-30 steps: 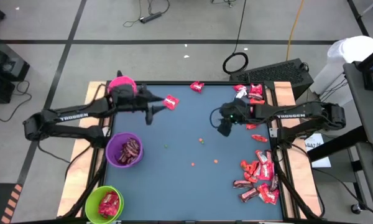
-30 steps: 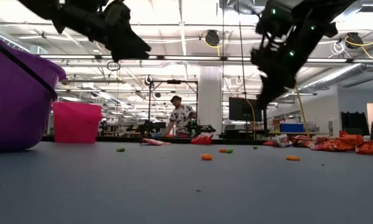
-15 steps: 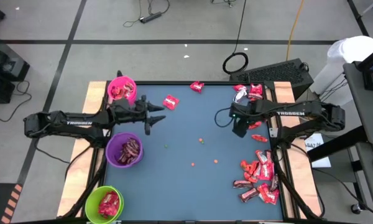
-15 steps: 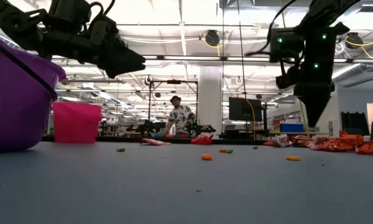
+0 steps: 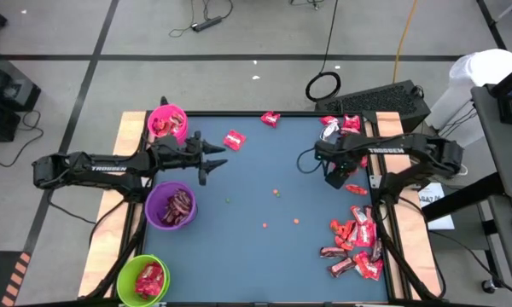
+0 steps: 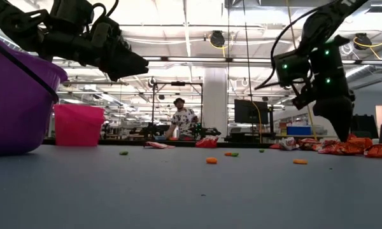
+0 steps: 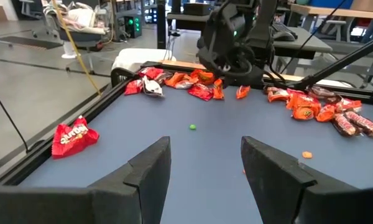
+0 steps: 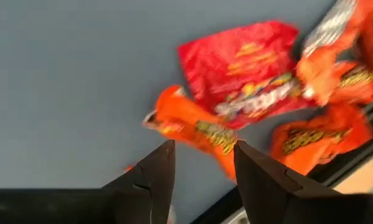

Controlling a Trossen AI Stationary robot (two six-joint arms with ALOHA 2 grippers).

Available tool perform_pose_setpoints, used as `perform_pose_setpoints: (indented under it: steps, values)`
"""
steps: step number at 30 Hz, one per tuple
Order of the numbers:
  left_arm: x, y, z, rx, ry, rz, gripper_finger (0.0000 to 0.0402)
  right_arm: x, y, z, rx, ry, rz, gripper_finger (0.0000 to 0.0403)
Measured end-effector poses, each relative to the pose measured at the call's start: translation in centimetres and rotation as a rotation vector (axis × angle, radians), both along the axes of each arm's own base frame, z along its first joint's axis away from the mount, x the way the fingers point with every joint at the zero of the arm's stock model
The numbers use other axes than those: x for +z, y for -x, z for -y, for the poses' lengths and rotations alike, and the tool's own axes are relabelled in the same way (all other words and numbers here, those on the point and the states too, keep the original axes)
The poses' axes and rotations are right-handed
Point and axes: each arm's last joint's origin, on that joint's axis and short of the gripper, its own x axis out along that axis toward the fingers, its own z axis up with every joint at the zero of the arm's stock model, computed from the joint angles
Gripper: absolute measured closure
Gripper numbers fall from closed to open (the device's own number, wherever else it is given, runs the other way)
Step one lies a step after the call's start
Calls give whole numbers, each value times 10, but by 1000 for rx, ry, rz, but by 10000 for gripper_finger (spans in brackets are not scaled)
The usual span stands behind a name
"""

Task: Organize candy in baskets
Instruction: Put the orange chocolate into the pink bucket

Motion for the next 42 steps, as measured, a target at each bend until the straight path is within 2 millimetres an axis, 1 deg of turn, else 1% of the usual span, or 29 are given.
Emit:
perform_pose_setpoints:
  steps: [3,7,10,15,17,19,23,27,35,42]
  values:
    - [0,0,0,0,0,-1,201,-9,-2,3,27,6,-70,253]
    - [0,0,0,0,1,-2,201,-21,-5,4,59,-55,-127,269]
    - [0,0,0,0,1,-2,201,-26,-7,5,85,-69,-151,300]
    - [0,0,0,0,0,0,201,-27,-7,5,95,-79,-153,381]
    - [0,0,0,5,-2,3,201,-26,-7,3,105,-81,-146,394]
    - [0,0,0,8,-2,2,201,-22,-11,1,114,-84,-138,391]
    - [0,0,0,9,-2,0,201,-9,-25,-5,150,-84,-15,392]
    - [0,0,0,12,-4,4,201,2,-49,-10,233,-39,207,400]
    - [4,0,-1,13,-13,35,201,11,-94,-20,412,91,613,395]
    - [0,-5,7,-32,-8,20,201,27,-120,-27,544,217,874,395]
